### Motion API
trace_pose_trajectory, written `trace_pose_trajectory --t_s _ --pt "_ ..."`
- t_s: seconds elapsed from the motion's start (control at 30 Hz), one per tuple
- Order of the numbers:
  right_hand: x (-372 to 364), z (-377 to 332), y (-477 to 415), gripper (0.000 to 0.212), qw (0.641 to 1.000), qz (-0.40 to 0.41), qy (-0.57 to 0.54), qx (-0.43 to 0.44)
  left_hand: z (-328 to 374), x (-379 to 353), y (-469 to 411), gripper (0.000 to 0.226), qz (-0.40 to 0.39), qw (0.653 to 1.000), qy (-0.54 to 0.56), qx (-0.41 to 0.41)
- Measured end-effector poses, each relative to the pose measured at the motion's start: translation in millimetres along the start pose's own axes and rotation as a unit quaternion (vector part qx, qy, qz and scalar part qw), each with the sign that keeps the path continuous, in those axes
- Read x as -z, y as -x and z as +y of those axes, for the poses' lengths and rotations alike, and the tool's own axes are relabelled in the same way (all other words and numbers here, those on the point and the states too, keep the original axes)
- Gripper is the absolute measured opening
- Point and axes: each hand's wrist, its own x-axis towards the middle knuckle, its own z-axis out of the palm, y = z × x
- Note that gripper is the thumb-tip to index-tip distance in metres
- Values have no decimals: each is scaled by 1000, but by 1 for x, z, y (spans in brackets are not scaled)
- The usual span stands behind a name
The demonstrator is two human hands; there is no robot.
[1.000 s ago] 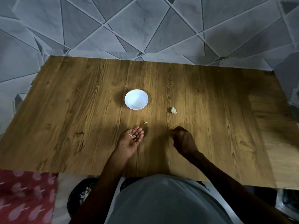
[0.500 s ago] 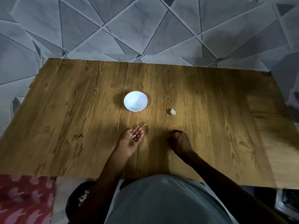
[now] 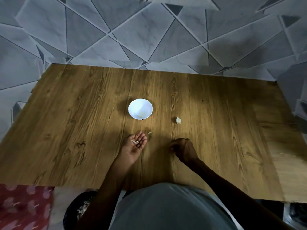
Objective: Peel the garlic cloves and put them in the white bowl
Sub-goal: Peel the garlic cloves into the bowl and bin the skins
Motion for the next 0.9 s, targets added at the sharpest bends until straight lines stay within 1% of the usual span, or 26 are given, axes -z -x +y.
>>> trace_pose_trajectory --t_s 0.07,0.13,0.23,0.4,0.53,0.6,0.67,0.73,0.8,0.83,0.87,0.9 --pt "3 0 6 29 999 4 34 -13 0 2 -3 32 2 1000 -4 3" --pt "-1 2 9 27 998 6 54 -13 0 3 -5 32 4 1000 -6 7" --pt "-8 0 12 18 998 6 57 -14 -2 2 -5 33 5 1000 -2 12" --pt "-23 -6 16 17 998 8 55 7 -5 1 -4 32 6 1000 -4 14" --pt "-33 0 15 21 997 12 79 5 -7 2 -3 32 9 1000 -11 14" --pt "-33 -1 13 28 993 -1 119 20 -7 3 -4 32 12 1000 -18 14" --pt "-31 -4 13 37 991 2 133 25 -7 3 -3 32 17 1000 -23 12" --pt "-33 -6 13 32 992 -3 124 28 -7 1 -2 31 21 999 -31 13" --pt "-37 -2 12 32 984 -18 165 58 -8 -1 -1 31 23 999 -36 7" --pt "-36 -4 11 33 987 -35 152 48 -9 -2 1 31 25 999 -38 7" --pt "-33 -8 10 30 994 -23 107 26 -11 -3 1 31 28 998 -48 9" --pt "-29 -10 7 24 997 15 77 6 -14 -4 1 31 30 998 -52 9"
